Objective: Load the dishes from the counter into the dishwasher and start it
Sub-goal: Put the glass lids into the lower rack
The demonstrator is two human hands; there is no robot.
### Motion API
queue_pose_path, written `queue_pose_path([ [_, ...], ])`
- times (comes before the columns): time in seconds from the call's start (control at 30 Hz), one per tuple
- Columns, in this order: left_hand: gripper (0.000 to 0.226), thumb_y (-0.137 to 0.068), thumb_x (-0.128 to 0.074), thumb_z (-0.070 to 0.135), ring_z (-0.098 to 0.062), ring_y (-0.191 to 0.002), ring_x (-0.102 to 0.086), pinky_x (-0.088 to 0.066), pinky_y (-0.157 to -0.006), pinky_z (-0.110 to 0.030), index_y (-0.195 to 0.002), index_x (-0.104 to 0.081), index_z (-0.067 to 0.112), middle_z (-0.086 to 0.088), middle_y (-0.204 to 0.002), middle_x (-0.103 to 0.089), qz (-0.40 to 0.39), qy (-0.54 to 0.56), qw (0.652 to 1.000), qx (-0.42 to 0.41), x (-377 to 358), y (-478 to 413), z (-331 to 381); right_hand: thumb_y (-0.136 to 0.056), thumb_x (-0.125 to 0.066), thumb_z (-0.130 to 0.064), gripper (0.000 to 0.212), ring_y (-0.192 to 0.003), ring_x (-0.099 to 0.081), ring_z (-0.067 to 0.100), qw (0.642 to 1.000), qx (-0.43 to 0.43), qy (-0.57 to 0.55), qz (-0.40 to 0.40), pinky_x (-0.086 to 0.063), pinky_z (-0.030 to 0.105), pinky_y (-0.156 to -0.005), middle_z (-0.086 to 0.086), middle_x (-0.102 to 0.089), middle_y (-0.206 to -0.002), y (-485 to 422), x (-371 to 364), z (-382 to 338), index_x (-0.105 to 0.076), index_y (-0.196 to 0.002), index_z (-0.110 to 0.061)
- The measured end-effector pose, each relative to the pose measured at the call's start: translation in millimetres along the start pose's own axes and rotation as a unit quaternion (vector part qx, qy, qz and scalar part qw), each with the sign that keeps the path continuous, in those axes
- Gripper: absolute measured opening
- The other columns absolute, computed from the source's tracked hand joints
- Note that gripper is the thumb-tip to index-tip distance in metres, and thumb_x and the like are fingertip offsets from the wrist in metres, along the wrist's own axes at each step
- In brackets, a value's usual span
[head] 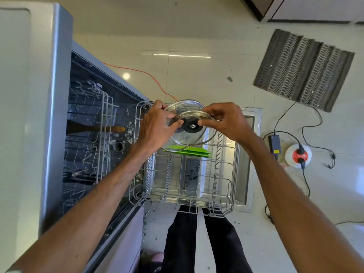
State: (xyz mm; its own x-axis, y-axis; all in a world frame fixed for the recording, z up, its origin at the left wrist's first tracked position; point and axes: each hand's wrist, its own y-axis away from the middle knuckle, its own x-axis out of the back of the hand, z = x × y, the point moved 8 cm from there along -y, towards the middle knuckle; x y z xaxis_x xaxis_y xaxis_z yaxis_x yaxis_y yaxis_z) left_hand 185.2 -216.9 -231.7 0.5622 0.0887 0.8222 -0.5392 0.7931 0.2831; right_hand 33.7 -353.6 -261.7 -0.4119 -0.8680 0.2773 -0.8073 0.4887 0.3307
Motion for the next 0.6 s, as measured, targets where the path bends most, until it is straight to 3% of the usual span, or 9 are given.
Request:
queue_pose_path([
  [0.1,0.029,-0.084,-0.078,0.038,-0.010,-0.089,-0.050,-0.029,-0.061,-0.010,-0.103,-0.078,0.016,0.004,-0.105,-0.051,0.013,-0.018,1.000,0.016,4.7,4.2,-8.5,-0.078,-0.087,-0.030,0.031,-0.090,-0.074,0.013,0.990,-0.061,-0.069,0.108,-0.059,0.022,-0.080,-0.003,-0.077,-0.097,26.1,22.0,27.4,-0.075,-0.102,-0.014],
  [0.2,0.029,-0.085,-0.076,0.039,-0.010,-0.088,-0.052,-0.032,-0.061,-0.011,-0.102,-0.078,0.015,0.001,-0.109,-0.055,0.033,-0.032,0.998,0.044,9.0,6.8,-25.4,-0.087,-0.078,-0.027,0.014,-0.085,-0.072,0.013,0.975,-0.139,0.031,0.172,-0.056,0.018,-0.078,-0.005,-0.075,-0.089,54.4,19.1,85.2,-0.074,-0.094,-0.016],
  [0.27,0.027,-0.085,-0.077,0.037,-0.012,-0.087,-0.053,-0.040,-0.065,-0.020,-0.100,-0.078,0.014,0.000,-0.109,-0.056,0.045,-0.030,0.997,0.061,10.8,8.0,-33.8,-0.087,-0.078,-0.019,0.009,-0.085,-0.071,0.014,0.969,-0.191,0.105,0.113,-0.058,0.025,-0.080,-0.004,-0.074,-0.089,61.6,-16.7,125.6,-0.074,-0.094,-0.015],
  [0.37,0.027,-0.085,-0.077,0.037,-0.012,-0.083,-0.052,-0.049,-0.064,-0.029,-0.098,-0.078,0.013,-0.002,-0.110,-0.057,0.072,-0.034,0.993,0.090,12.8,12.1,-45.8,-0.083,-0.080,-0.015,0.027,-0.097,-0.067,0.023,0.970,-0.163,0.183,-0.004,-0.055,0.040,-0.088,0.006,-0.071,-0.106,49.2,-88.7,155.5,-0.071,-0.108,-0.013],
  [0.47,0.026,-0.085,-0.077,0.037,-0.011,-0.083,-0.050,-0.041,-0.059,-0.021,-0.098,-0.078,0.014,-0.003,-0.111,-0.059,0.106,-0.035,0.987,0.114,14.4,17.7,-58.1,-0.082,-0.079,-0.016,0.042,-0.109,-0.062,0.032,0.955,-0.089,0.274,-0.063,-0.050,0.041,-0.093,0.012,-0.066,-0.118,27.1,-140.8,158.3,-0.065,-0.121,-0.011],
  [0.53,0.026,-0.085,-0.077,0.036,-0.010,-0.083,-0.050,-0.030,-0.056,-0.013,-0.099,-0.078,0.014,-0.002,-0.110,-0.058,0.117,-0.031,0.985,0.125,12.1,21.4,-66.9,-0.085,-0.075,-0.015,0.041,-0.110,-0.061,0.034,0.929,-0.060,0.351,-0.100,-0.048,0.041,-0.093,0.013,-0.066,-0.118,15.0,-165.0,163.6,-0.061,-0.123,-0.011],
  [0.6,0.025,-0.085,-0.077,0.034,-0.010,-0.084,-0.050,-0.031,-0.058,-0.015,-0.101,-0.077,0.015,-0.001,-0.108,-0.057,0.118,-0.020,0.984,0.131,7.2,24.1,-73.8,-0.087,-0.069,-0.010,0.037,-0.106,-0.062,0.034,0.904,-0.053,0.406,-0.125,-0.048,0.041,-0.088,0.012,-0.065,-0.114,7.5,-175.9,172.4,-0.060,-0.123,-0.012],
])
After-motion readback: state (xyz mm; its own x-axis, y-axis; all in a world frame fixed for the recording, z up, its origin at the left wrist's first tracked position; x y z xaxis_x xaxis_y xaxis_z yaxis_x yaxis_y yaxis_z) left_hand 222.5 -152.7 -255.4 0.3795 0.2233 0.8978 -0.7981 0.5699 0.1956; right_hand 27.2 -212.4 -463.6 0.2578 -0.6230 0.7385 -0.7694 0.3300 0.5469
